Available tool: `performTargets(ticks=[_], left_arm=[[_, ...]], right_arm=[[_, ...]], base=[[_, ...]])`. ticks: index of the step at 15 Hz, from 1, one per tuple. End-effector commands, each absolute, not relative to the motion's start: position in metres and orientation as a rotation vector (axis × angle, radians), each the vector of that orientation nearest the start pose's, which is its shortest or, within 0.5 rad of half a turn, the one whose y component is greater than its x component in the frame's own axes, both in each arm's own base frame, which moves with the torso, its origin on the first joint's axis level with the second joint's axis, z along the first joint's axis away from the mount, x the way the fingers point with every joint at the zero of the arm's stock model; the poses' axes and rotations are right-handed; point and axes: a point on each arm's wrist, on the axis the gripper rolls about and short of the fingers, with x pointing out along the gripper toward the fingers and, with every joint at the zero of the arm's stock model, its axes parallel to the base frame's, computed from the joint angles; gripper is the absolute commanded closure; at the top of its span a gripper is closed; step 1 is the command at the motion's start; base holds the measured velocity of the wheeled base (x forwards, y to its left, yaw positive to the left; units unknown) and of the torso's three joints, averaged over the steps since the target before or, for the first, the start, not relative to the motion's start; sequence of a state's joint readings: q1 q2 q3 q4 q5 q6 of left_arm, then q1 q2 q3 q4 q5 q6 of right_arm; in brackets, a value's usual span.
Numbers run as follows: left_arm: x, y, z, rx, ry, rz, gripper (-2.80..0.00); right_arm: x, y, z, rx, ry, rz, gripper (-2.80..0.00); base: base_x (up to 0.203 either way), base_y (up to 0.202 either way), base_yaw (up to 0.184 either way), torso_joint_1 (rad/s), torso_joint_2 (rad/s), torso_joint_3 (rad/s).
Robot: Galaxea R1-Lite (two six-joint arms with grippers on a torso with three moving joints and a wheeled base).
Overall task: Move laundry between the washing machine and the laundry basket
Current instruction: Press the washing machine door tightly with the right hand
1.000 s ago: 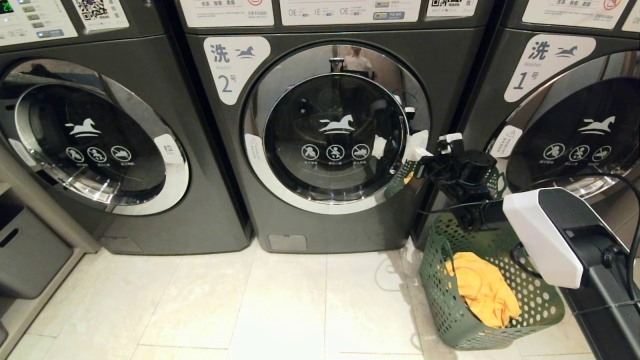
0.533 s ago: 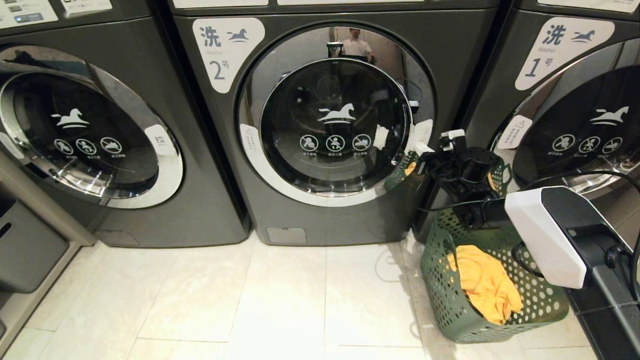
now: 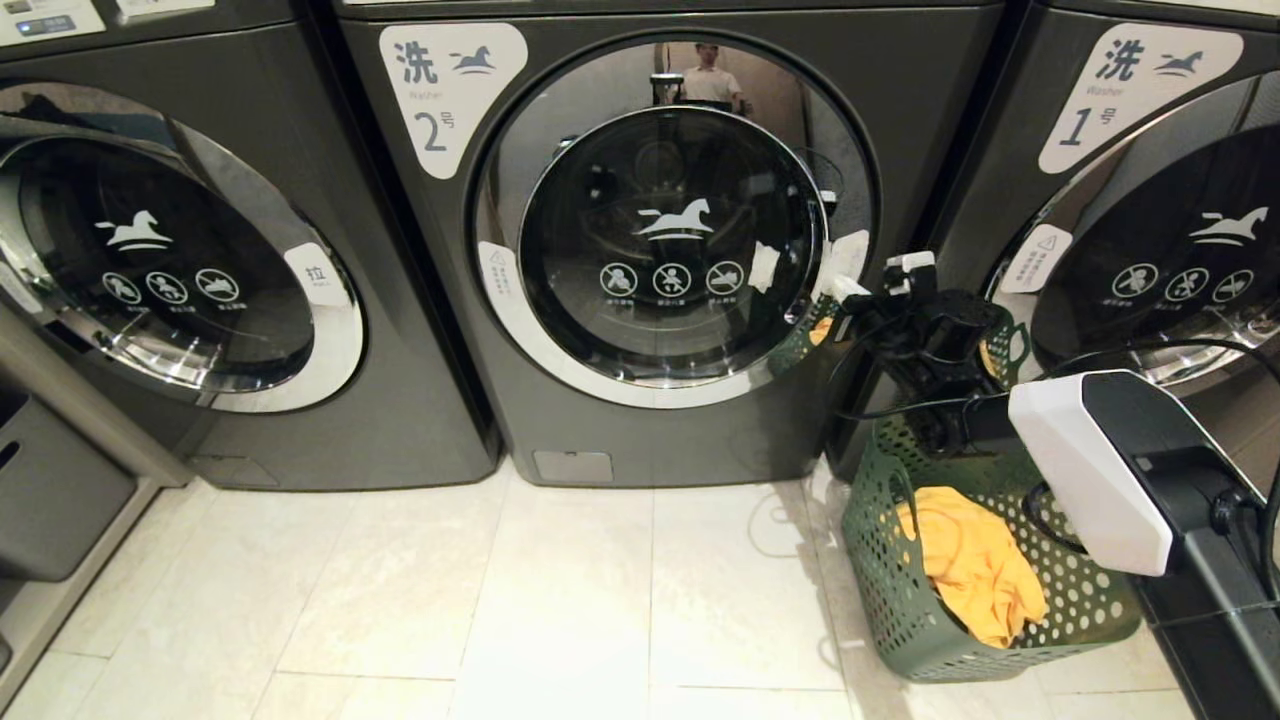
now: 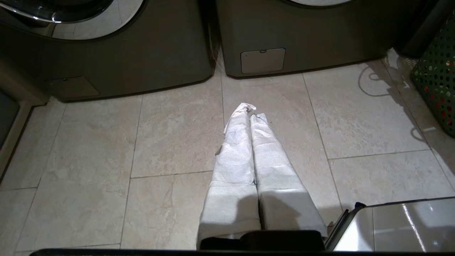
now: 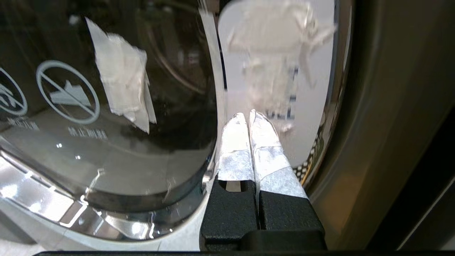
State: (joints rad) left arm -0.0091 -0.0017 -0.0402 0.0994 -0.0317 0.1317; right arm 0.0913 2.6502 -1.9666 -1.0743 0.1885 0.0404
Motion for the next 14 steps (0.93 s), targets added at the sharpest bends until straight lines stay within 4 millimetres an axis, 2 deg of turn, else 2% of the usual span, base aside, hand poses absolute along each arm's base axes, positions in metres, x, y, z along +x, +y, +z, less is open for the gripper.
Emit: performTargets(ticks=[1, 5, 9, 14], left_arm=[[-0.026, 0.000, 0.076, 0.131, 0.055, -0.045, 0.00], [-0.026, 0.000, 0.076, 0.130, 0.054, -0.044, 0.00], [-0.026, 0.000, 0.076, 0.131, 0.054, -0.045, 0.00], [-0.026, 0.000, 0.077, 0.130, 0.053, -0.043, 0.00]], right_arm=[[0.538, 0.053, 0.132, 0.019, -0.399, 0.285, 0.00], [0.538, 0.054, 0.134, 0.015, -0.414, 0.286, 0.00], [0.538, 0.052, 0.135, 0.012, -0.416, 0.282, 0.00], [0.535, 0.052, 0.145, 0.014, -0.436, 0.283, 0.00]], base=[[0.000, 0.000, 0.000, 0.000, 0.00, 0.000], [0.000, 0.000, 0.000, 0.000, 0.00, 0.000], [0.000, 0.000, 0.000, -0.001, 0.00, -0.108], [0.000, 0.000, 0.000, 0.000, 0.00, -0.013]])
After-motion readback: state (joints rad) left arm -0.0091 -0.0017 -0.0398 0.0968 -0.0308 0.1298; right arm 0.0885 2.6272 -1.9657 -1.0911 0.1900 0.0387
